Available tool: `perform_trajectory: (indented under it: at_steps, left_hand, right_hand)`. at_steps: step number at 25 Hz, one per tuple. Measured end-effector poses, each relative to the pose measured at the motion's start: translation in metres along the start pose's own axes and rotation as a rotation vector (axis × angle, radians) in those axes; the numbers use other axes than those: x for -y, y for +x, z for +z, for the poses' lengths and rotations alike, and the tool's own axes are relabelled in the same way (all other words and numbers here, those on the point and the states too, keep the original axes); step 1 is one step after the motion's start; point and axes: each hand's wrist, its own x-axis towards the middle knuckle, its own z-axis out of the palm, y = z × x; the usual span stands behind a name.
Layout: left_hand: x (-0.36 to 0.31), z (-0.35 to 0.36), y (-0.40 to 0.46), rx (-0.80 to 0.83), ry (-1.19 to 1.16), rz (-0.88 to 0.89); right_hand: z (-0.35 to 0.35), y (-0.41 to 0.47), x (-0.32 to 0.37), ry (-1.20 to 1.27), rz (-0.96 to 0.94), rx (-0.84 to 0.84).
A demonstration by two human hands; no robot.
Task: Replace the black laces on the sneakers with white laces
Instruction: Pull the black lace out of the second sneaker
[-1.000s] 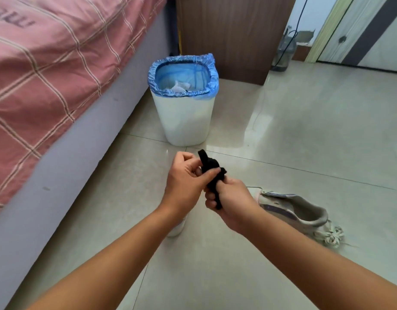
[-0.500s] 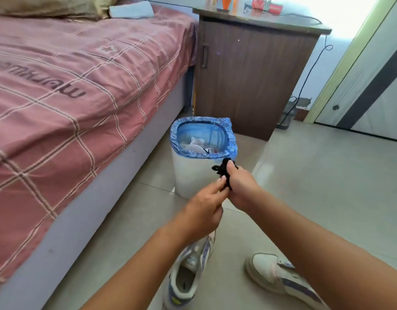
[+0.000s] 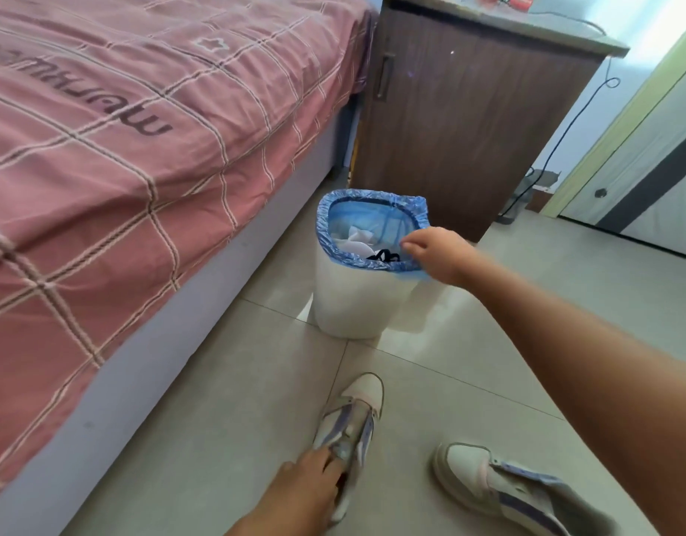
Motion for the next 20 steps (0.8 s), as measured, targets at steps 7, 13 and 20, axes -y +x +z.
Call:
perform_trajectory:
  at_steps: [7, 13, 20]
  left_hand:
    - [-0.007, -0.002, 0.001, 0.187, 0.222, 0.053]
    - [-0.008, 0.026, -0.031, 0.091, 0.272, 0.204]
    - [-0.06, 0.045, -0.022, 0.165, 0.285, 0.21]
  right_hand:
    - [0.078, -0.159, -0.117, 0.093, 0.032, 0.059]
    - [0.156, -0.308, -0.199, -0.279, 0.264, 0.461]
    - [0.203, -0.334, -0.134, 0.253, 0.101, 0.074]
